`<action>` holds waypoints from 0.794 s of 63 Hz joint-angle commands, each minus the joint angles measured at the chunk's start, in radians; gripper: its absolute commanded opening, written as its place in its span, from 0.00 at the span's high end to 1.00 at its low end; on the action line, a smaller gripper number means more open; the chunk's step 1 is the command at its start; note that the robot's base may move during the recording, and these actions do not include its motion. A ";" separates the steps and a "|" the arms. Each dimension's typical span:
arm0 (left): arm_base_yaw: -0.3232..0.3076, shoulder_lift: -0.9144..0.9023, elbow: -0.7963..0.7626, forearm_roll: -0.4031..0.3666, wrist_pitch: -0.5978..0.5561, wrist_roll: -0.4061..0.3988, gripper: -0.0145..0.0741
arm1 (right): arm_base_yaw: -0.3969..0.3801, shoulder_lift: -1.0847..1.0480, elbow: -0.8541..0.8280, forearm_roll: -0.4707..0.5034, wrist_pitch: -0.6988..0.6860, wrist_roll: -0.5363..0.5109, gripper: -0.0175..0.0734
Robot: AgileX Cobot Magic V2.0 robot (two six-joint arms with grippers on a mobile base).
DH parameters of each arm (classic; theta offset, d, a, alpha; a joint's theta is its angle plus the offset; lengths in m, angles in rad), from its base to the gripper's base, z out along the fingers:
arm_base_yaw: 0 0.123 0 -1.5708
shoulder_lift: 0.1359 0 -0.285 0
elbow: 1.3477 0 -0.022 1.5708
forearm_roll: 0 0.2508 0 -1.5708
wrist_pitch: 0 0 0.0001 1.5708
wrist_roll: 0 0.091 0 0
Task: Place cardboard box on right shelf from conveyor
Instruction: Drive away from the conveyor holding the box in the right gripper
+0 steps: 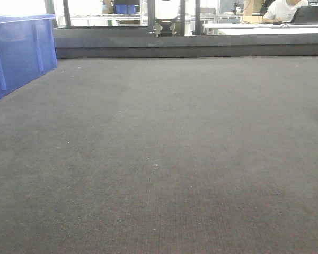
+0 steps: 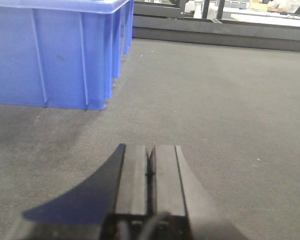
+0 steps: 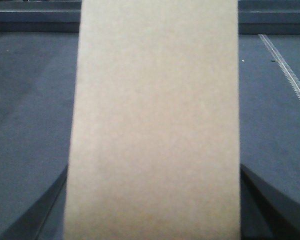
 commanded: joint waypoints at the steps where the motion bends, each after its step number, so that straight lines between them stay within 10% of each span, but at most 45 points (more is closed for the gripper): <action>1: 0.000 -0.011 -0.003 -0.005 -0.092 -0.005 0.97 | -0.009 0.012 -0.025 -0.015 -0.097 -0.009 0.55; 50: 0.000 -0.013 -0.003 -0.005 -0.092 -0.005 0.97 | -0.009 0.012 -0.025 -0.015 -0.097 -0.009 0.55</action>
